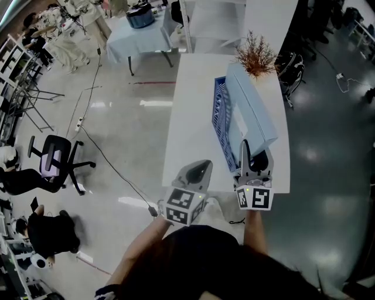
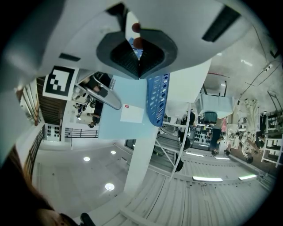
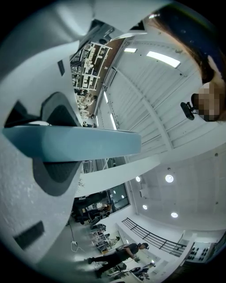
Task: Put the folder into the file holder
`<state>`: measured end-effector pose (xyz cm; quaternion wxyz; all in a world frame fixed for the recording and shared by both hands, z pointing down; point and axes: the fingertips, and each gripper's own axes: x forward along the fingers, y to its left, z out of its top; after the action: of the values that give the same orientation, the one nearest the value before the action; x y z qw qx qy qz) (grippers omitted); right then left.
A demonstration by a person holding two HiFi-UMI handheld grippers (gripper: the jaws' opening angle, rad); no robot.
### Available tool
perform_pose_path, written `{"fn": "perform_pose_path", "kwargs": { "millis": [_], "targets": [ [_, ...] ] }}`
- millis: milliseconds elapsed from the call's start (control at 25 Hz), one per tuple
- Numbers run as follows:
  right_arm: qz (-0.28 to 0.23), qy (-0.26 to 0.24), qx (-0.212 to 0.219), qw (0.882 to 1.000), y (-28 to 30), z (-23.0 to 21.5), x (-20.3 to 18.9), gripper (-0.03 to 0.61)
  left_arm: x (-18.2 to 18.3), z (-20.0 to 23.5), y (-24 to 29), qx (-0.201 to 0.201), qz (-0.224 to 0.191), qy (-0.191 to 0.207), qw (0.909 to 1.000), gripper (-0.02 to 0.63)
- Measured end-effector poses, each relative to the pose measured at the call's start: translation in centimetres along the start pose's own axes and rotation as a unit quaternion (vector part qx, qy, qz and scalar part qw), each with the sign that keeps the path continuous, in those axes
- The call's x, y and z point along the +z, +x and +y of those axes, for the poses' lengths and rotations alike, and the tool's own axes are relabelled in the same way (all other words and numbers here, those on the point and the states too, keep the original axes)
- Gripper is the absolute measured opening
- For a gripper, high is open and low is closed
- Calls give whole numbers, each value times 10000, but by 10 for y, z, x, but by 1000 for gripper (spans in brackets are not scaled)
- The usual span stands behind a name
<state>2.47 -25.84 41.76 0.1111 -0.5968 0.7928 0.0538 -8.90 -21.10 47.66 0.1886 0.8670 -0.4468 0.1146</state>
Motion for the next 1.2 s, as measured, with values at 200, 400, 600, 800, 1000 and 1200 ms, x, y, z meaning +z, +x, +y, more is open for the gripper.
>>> {"fn": "perform_pose_path", "kwargs": {
  "millis": [200,400,600,800,1000,1200],
  "targets": [
    [110,35,-15,9999,-1,-3,-5,155,0,-5,1,-41,10,-2,10000,5],
    [205,68,-43,9998,-5,-3,-11,155,-4,-7,-1,-38,16,-10,10000,5],
    [300,-2,-7,9996,-6,-3,-15,155,-4,-9,0,-37,-17,-7,10000,5],
    [473,-46,-14,9989,-8,2,-21,155,-1,-11,-5,-56,-65,-14,10000,5],
    [686,-151,-3,9975,-9,2,-31,155,-4,-15,-6,-97,-21,2,10000,5],
    [878,-156,8,9960,-12,4,-40,156,-4,-18,-10,-123,-41,13,9999,5]
  ]
}}
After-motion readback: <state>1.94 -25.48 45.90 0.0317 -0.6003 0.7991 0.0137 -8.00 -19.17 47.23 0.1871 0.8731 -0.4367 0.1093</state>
